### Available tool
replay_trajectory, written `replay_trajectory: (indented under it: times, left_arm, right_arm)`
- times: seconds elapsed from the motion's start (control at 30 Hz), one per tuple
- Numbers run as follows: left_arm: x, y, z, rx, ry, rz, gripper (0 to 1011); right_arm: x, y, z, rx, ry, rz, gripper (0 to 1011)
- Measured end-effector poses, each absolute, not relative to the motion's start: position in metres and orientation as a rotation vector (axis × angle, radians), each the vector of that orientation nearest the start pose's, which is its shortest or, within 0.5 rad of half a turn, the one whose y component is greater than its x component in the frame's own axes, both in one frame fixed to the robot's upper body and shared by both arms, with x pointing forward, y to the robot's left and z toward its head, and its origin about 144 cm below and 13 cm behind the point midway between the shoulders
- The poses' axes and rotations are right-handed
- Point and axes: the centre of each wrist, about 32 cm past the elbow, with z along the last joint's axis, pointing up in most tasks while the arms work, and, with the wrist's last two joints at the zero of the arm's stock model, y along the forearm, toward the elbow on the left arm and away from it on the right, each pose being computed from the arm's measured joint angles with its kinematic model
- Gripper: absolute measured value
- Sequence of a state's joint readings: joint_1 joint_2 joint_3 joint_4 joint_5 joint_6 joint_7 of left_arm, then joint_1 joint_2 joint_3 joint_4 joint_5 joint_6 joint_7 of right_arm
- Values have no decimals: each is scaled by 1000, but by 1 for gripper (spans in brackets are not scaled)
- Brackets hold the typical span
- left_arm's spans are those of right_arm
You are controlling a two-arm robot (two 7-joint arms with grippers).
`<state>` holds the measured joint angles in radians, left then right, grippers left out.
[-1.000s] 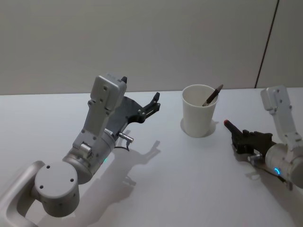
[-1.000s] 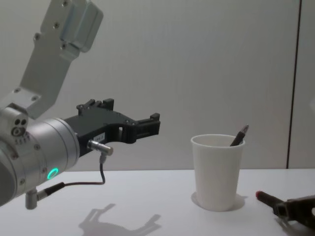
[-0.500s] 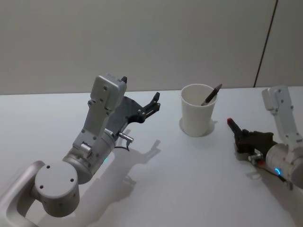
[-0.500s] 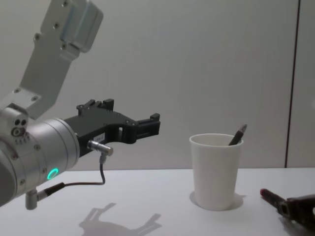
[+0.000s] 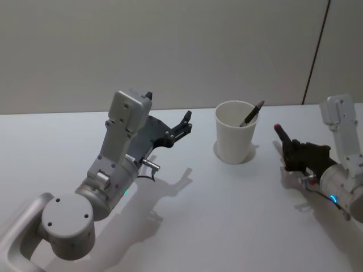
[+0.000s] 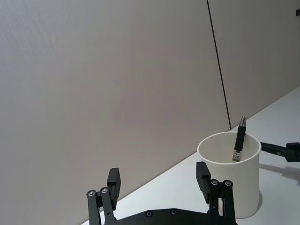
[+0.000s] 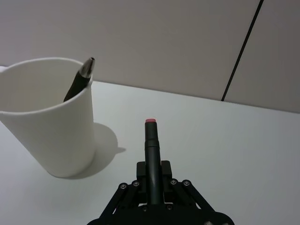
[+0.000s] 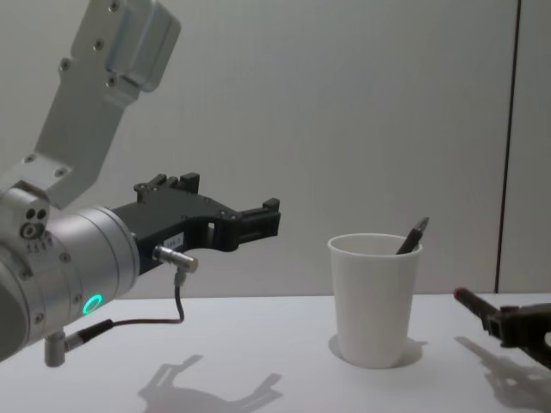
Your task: Place the pen into the pen holder.
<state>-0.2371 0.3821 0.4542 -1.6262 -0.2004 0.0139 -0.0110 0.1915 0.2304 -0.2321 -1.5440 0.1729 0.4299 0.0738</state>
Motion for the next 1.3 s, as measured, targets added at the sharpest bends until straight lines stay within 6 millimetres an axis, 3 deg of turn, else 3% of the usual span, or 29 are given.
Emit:
replay_trajectory:
  times: [1.3]
  left_arm:
    - [492,198,1204,61,-268,1124,1001]
  right_arm:
    - [507,-214,1205,23,-319,-1277,169]
